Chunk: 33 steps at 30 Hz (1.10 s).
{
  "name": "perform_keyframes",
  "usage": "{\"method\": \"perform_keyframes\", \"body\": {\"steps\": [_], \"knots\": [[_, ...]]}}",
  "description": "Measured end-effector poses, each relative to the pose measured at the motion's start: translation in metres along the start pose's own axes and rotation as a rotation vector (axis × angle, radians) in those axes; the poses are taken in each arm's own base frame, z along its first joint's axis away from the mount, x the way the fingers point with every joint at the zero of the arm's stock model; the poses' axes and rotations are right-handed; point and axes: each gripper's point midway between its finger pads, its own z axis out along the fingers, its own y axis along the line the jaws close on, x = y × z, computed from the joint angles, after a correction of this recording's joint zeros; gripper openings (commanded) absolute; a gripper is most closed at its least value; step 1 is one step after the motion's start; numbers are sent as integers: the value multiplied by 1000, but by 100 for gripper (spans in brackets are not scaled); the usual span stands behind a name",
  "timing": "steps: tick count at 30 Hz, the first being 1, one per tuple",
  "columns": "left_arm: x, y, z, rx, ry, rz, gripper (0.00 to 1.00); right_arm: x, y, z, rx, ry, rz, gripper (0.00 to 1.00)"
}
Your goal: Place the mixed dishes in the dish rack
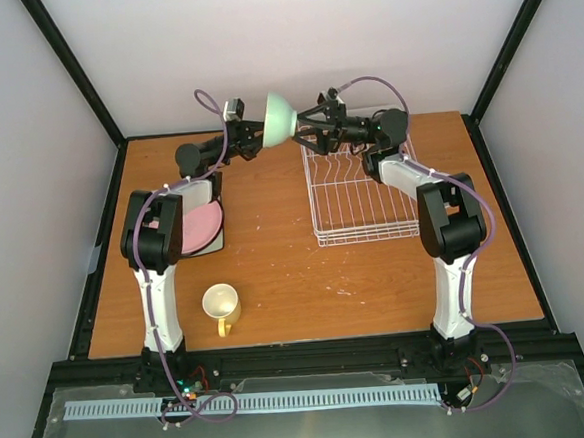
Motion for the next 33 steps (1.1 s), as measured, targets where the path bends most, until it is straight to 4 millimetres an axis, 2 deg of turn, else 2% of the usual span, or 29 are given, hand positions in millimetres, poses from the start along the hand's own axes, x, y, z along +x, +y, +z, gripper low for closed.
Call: {"method": "perform_keyframes", "body": {"steps": [14, 19, 23, 25, 29, 33], "knots": [[7, 1, 10, 11, 15, -12, 1, -3, 11, 3, -13, 2, -32, 74], [7, 2, 10, 11, 15, -16, 1, -4, 12, 3, -17, -4, -34, 61], [6, 2, 8, 8, 11, -15, 1, -5, 13, 0, -13, -4, -26, 41], [6, 3, 8, 8, 10, -14, 1, -5, 13, -1, -11, 0, -20, 36], [6, 2, 8, 8, 11, -13, 0, -5, 13, -1, -12, 0, -21, 30], [6, 3, 8, 7, 12, -14, 1, -5, 12, -1, -15, 0, -19, 35]]}}
